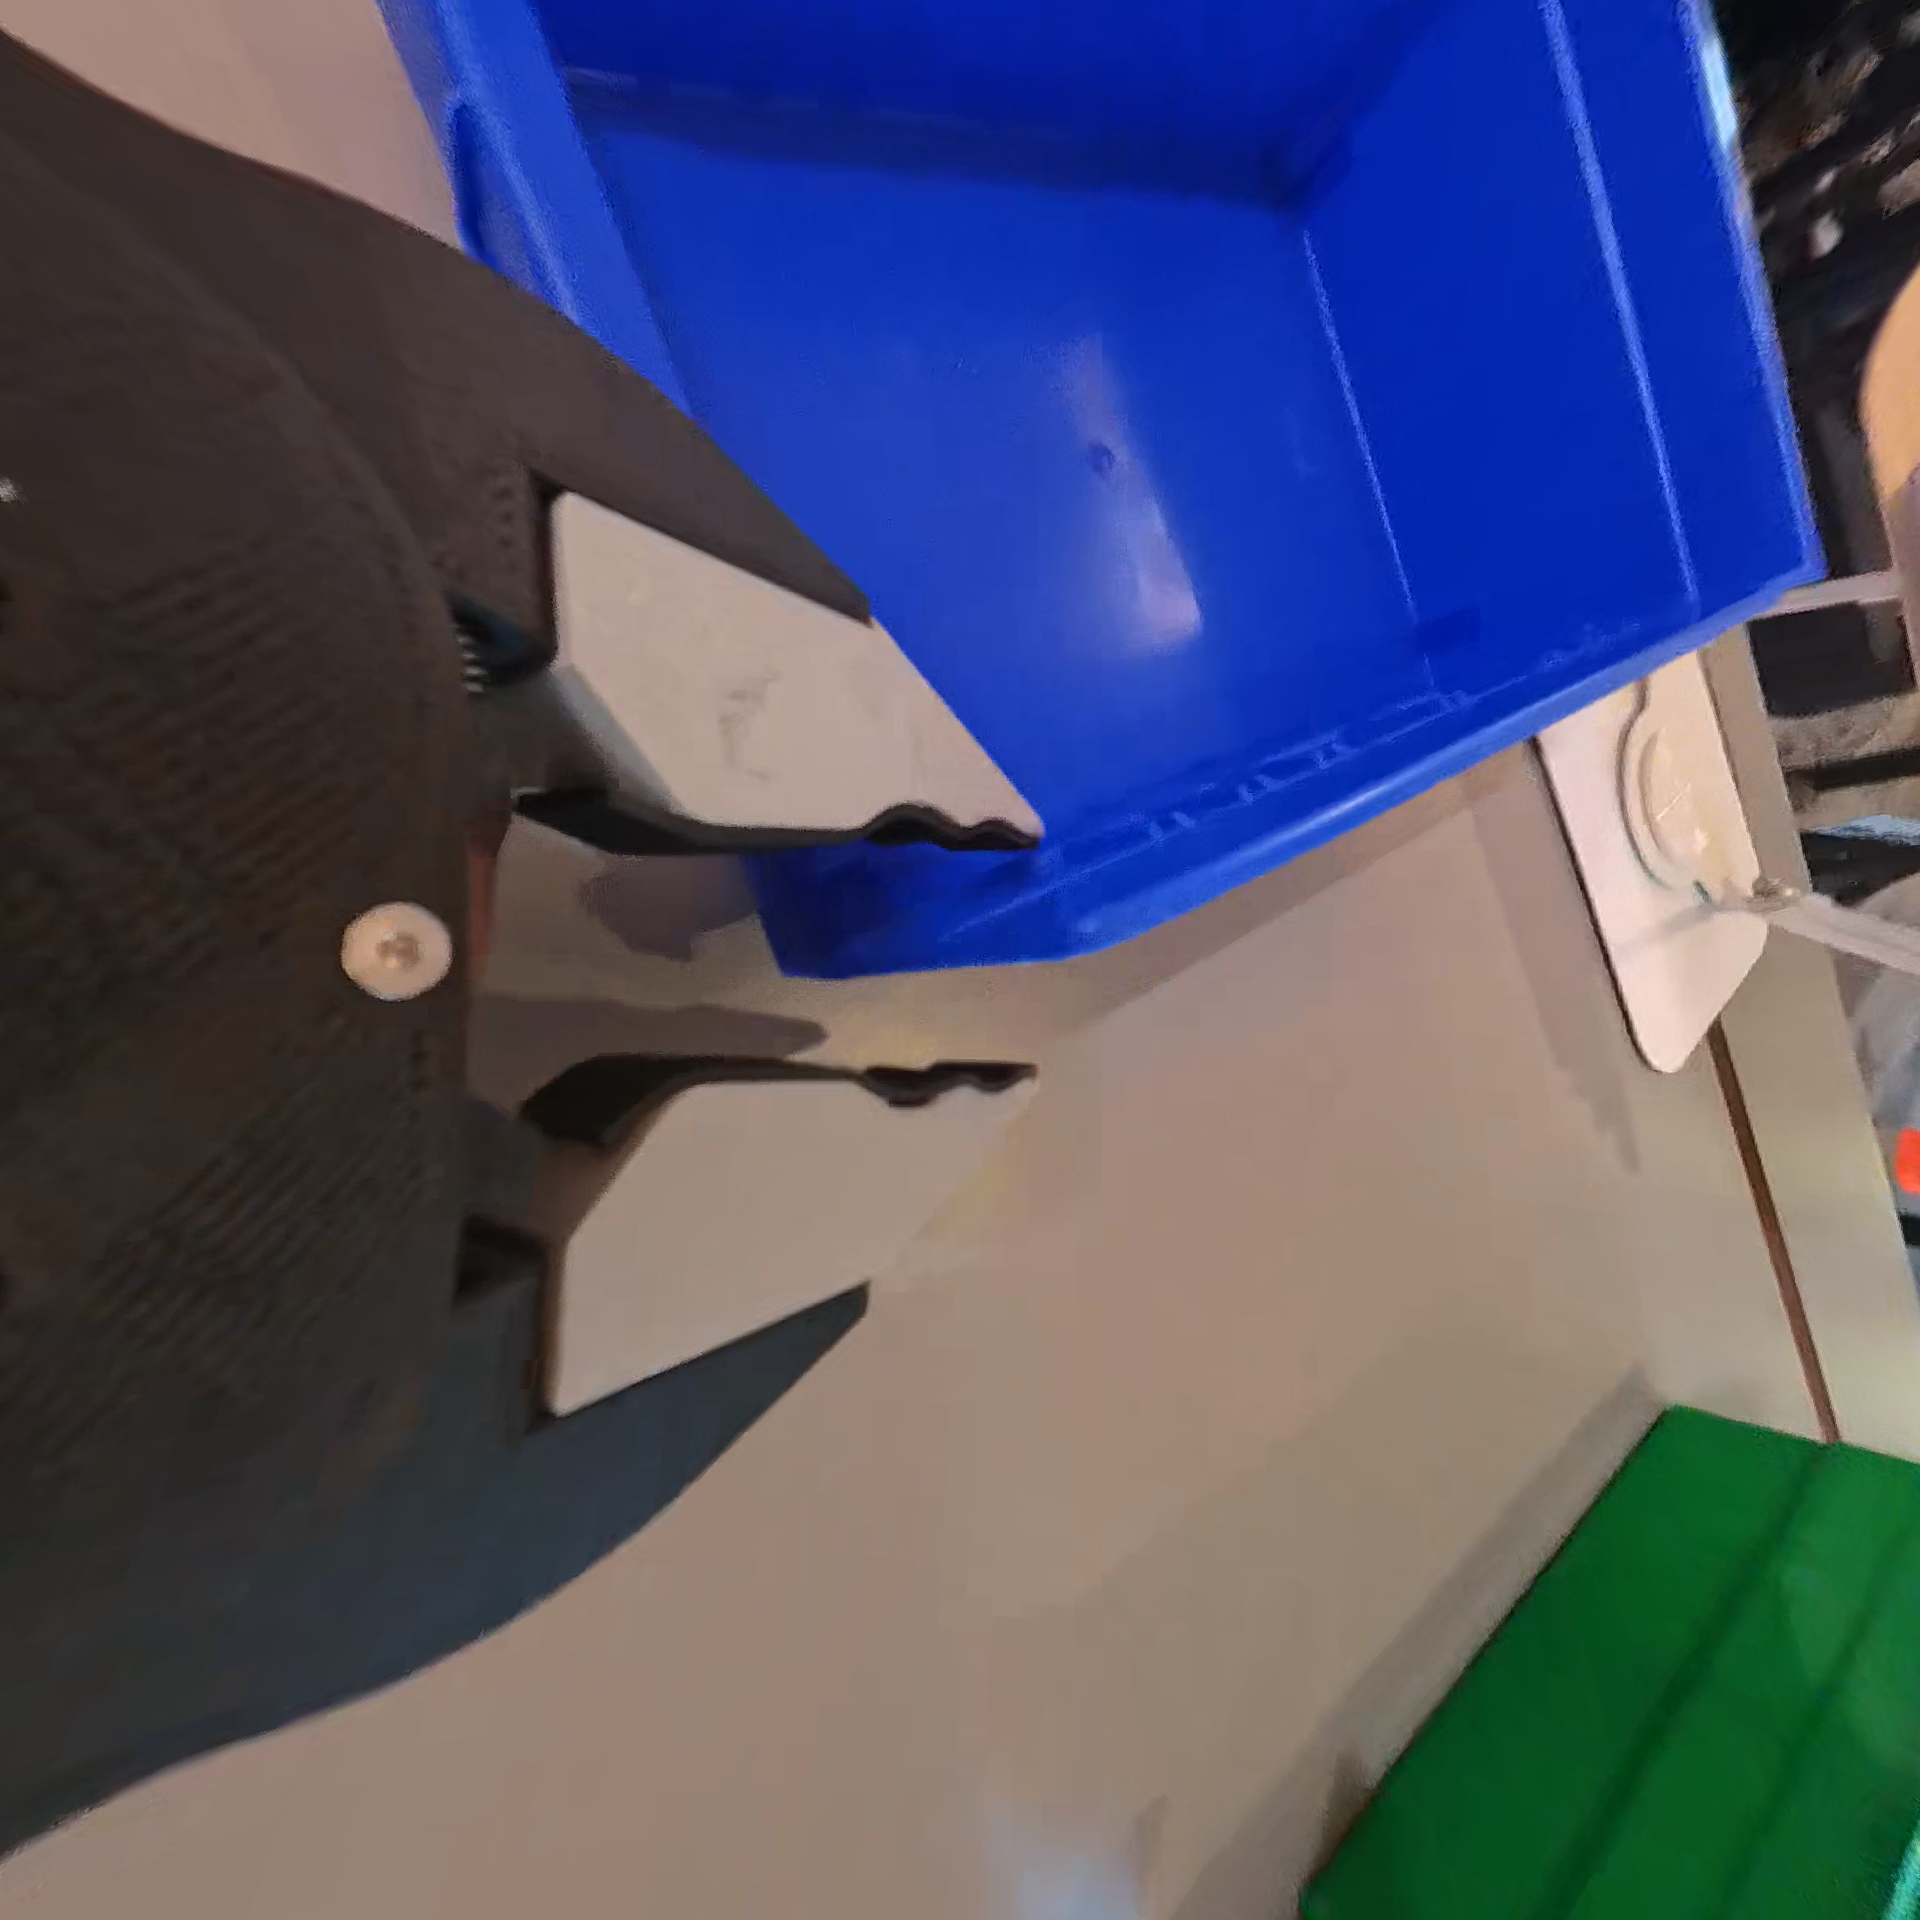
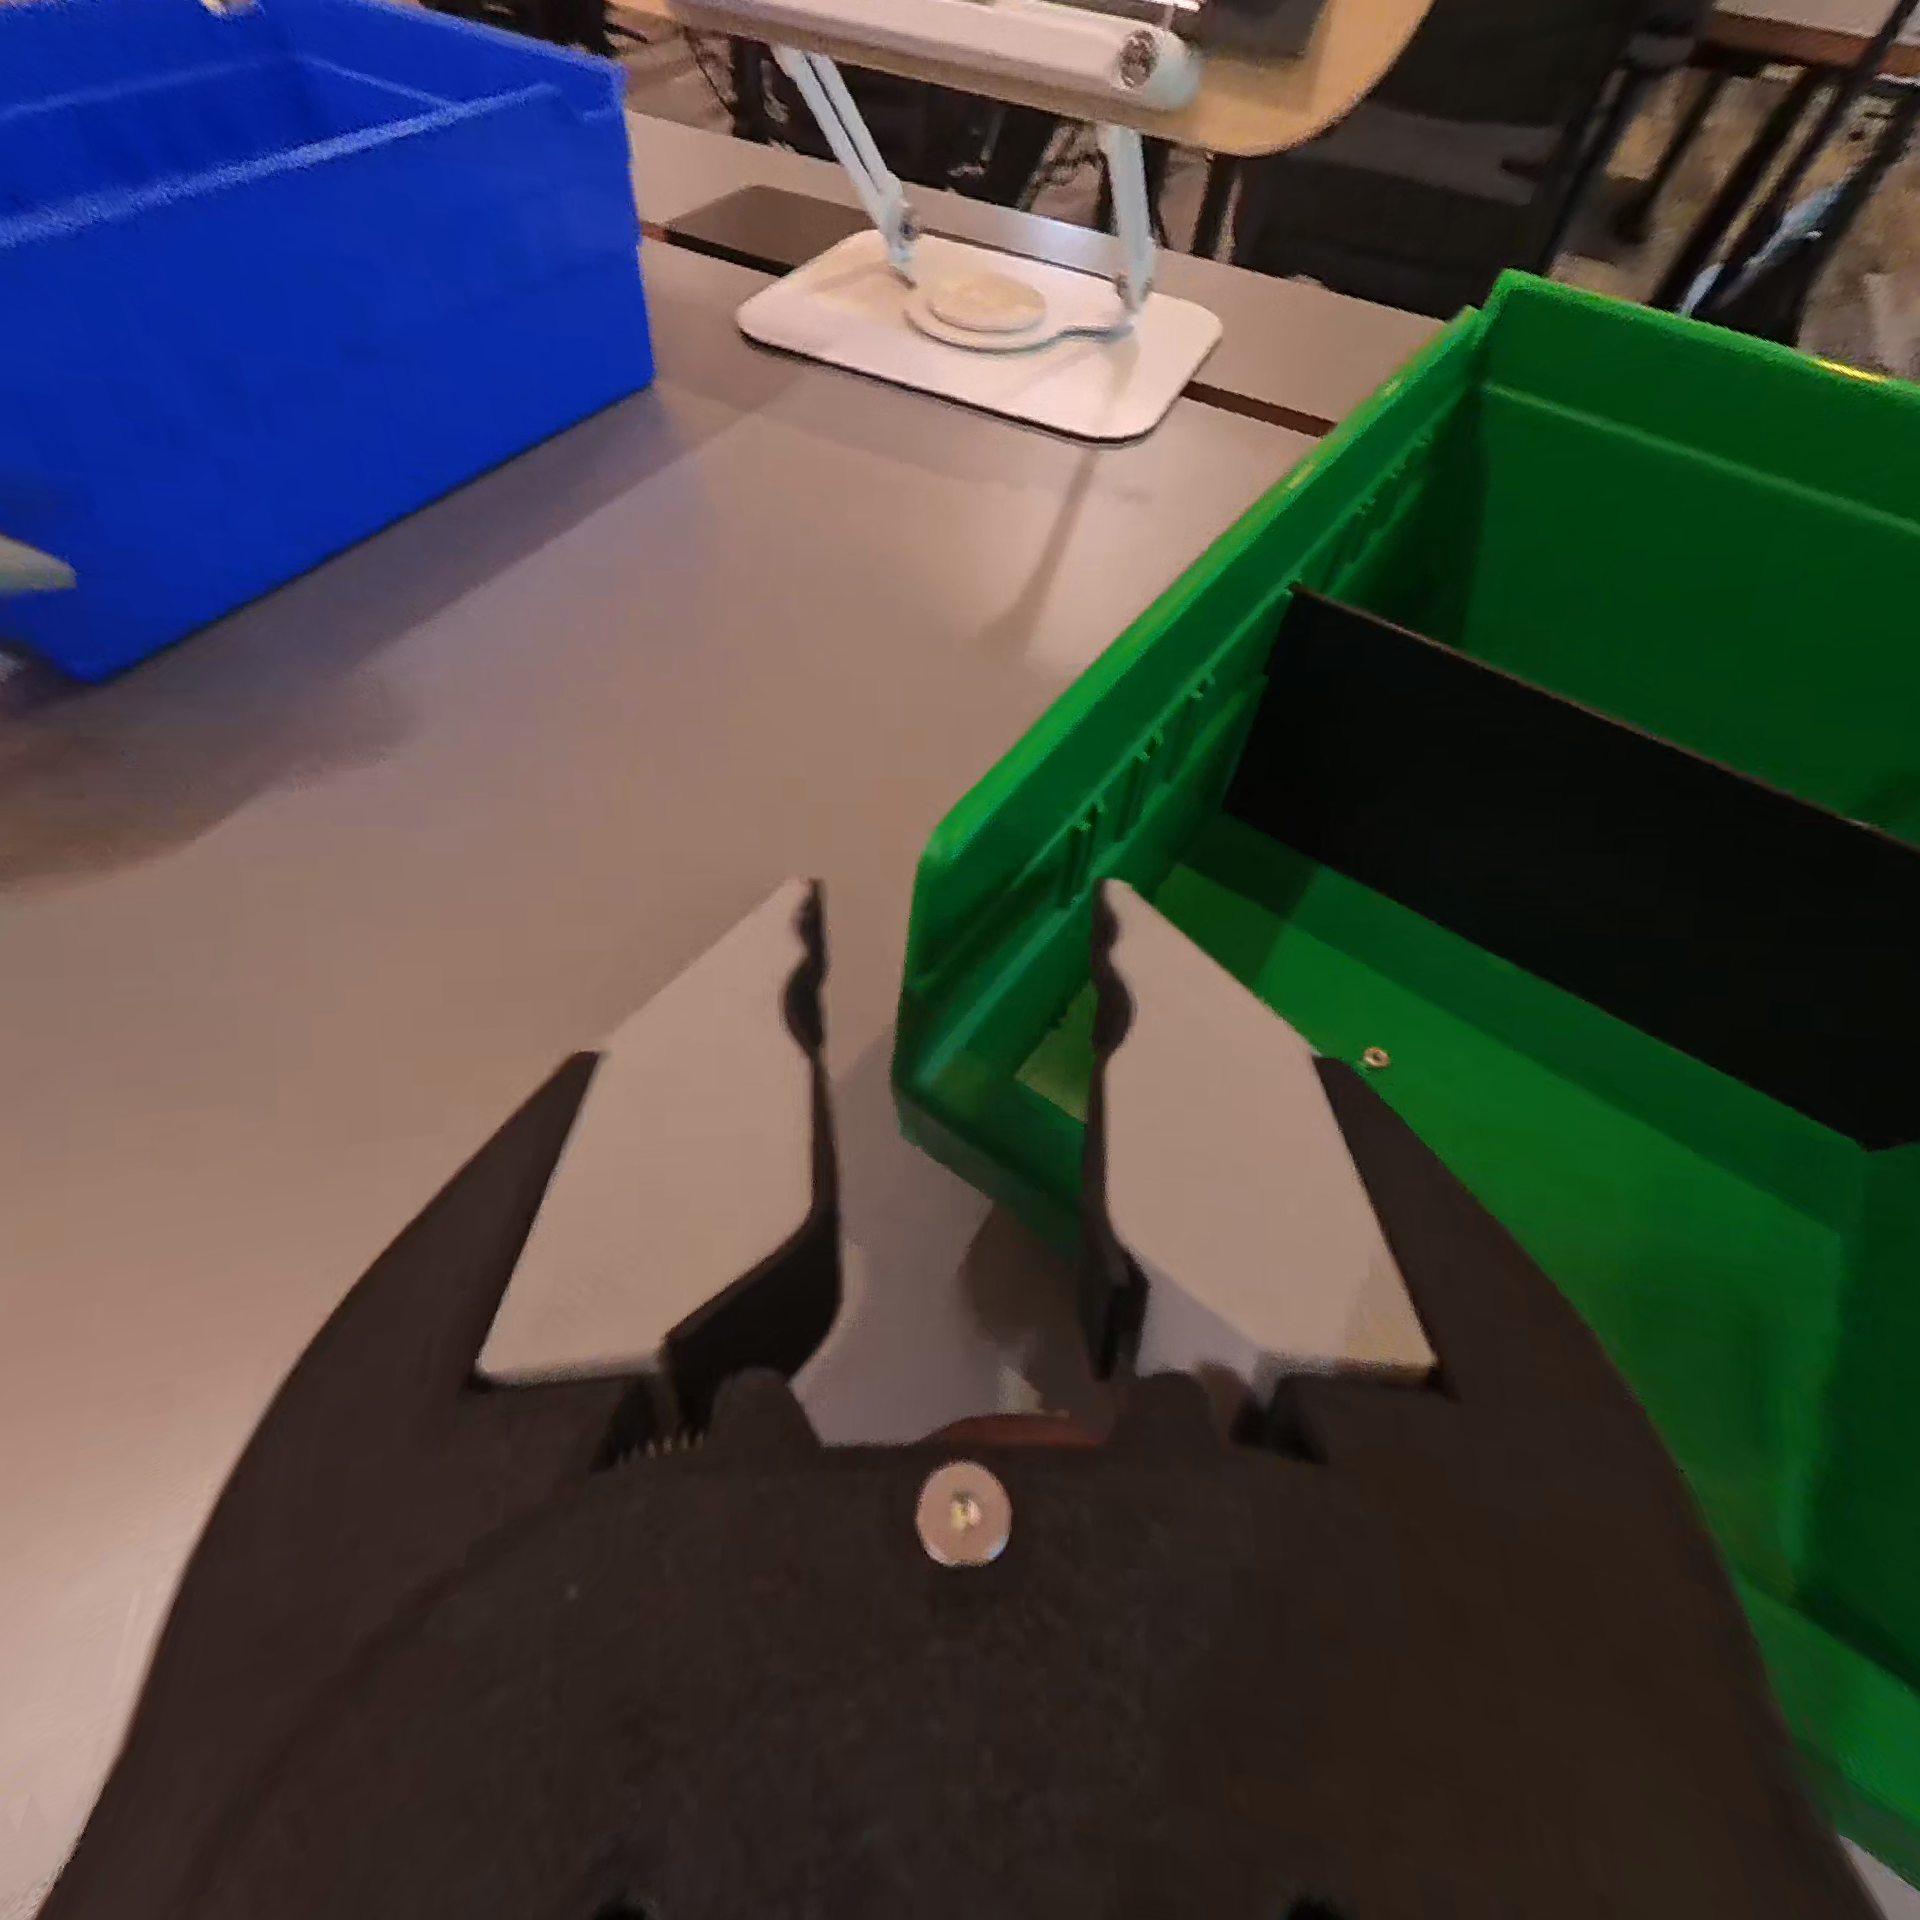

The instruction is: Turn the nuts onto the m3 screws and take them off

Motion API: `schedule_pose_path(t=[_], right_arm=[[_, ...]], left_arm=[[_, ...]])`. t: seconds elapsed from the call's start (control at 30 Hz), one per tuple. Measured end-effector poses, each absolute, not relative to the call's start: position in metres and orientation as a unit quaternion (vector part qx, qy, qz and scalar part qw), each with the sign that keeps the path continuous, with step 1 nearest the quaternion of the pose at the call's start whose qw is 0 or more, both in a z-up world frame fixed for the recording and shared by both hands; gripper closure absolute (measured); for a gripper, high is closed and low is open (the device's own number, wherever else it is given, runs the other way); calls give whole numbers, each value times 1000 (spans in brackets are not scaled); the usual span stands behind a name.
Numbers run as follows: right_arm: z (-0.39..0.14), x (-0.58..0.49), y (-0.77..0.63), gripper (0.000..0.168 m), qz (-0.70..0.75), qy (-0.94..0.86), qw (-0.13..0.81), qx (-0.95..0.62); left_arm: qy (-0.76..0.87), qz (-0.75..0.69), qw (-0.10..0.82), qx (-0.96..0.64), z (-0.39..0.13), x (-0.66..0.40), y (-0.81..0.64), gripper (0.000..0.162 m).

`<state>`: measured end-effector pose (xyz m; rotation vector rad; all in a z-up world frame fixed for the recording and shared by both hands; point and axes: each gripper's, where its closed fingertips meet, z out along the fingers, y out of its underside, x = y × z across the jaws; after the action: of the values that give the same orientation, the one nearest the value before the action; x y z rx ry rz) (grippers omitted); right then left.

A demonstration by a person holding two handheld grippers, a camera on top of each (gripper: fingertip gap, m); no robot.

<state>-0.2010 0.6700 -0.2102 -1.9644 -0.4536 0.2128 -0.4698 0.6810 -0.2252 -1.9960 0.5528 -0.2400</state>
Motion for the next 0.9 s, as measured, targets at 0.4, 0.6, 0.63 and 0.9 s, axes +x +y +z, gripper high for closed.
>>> schedule_pose_path(t=[0.4,0.6,0.63,0.9], right_arm=[[-211,-201,622,156,60,-207,543,-811],[-209,-305,608,151,135,-197,563,-791],[-209,-328,604,150,157,-197,560,-789],[-209,-532,594,147,214,-274,527,-776]], left_arm=[[147,-123,585,-788,-158,-546,674,161],[101,-154,635,-750,-74,-577,648,159],[100,-164,644,-740,-62,-580,643,159],[141,-170,705,-675,38,-570,587,158]])
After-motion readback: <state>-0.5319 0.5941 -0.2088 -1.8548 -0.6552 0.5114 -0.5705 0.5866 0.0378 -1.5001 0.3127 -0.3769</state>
